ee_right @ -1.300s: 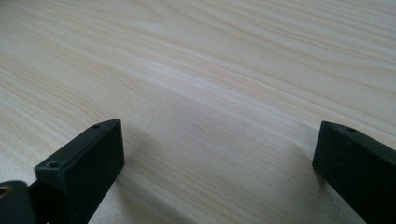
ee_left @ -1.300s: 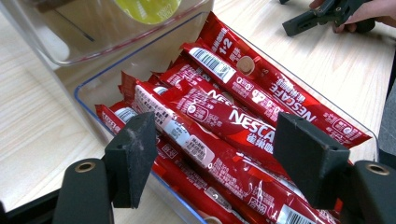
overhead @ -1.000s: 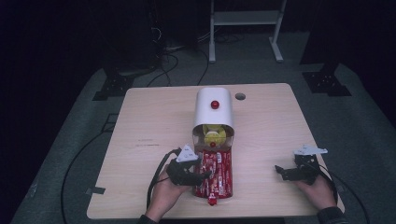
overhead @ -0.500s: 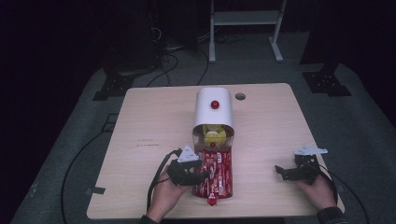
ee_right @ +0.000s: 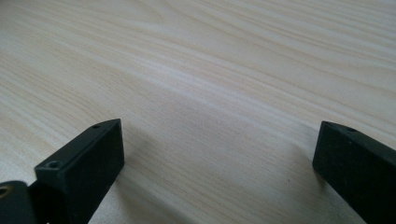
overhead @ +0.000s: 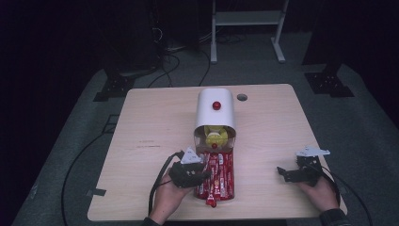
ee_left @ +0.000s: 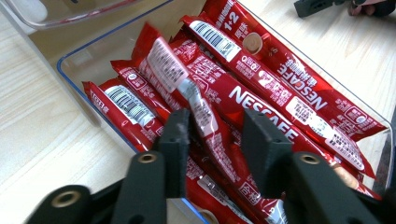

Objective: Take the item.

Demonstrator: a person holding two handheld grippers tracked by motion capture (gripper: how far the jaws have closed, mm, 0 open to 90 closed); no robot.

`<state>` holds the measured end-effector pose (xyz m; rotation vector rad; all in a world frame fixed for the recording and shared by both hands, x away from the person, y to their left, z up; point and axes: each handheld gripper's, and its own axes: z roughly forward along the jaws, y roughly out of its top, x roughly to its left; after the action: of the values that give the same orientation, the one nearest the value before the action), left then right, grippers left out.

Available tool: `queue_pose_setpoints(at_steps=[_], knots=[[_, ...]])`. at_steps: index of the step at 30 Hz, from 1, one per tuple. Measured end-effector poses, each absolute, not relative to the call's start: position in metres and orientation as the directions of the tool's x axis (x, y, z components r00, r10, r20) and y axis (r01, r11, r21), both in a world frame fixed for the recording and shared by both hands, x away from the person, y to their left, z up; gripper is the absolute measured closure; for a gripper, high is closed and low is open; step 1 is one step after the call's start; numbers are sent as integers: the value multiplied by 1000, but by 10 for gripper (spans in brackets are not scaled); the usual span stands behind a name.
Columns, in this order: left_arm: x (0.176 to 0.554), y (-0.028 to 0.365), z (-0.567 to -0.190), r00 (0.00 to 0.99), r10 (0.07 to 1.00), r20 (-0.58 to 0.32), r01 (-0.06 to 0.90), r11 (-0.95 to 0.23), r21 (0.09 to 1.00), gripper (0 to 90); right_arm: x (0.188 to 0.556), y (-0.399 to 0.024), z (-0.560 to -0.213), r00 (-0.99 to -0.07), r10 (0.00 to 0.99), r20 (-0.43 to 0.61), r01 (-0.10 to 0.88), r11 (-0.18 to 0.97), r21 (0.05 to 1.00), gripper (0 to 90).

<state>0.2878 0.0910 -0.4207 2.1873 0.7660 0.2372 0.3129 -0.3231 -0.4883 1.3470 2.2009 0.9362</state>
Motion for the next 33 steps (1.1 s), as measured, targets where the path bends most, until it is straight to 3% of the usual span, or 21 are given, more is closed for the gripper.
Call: queue_pose_setpoints(at_steps=[5, 12, 33], knots=[[287, 91, -419, 800, 594, -86, 447, -495, 745, 758, 313, -323, -488, -460, 888, 12, 624, 313, 715, 13], [286, 90, -417, 803, 589, -97, 447, -487, 750, 810, 313, -323, -488, -461, 887, 12, 624, 314, 716, 14], [280, 89, -392, 827, 557, -83, 388, -457, 800, 840, 313, -323, -488, -461, 887, 12, 623, 314, 716, 13]])
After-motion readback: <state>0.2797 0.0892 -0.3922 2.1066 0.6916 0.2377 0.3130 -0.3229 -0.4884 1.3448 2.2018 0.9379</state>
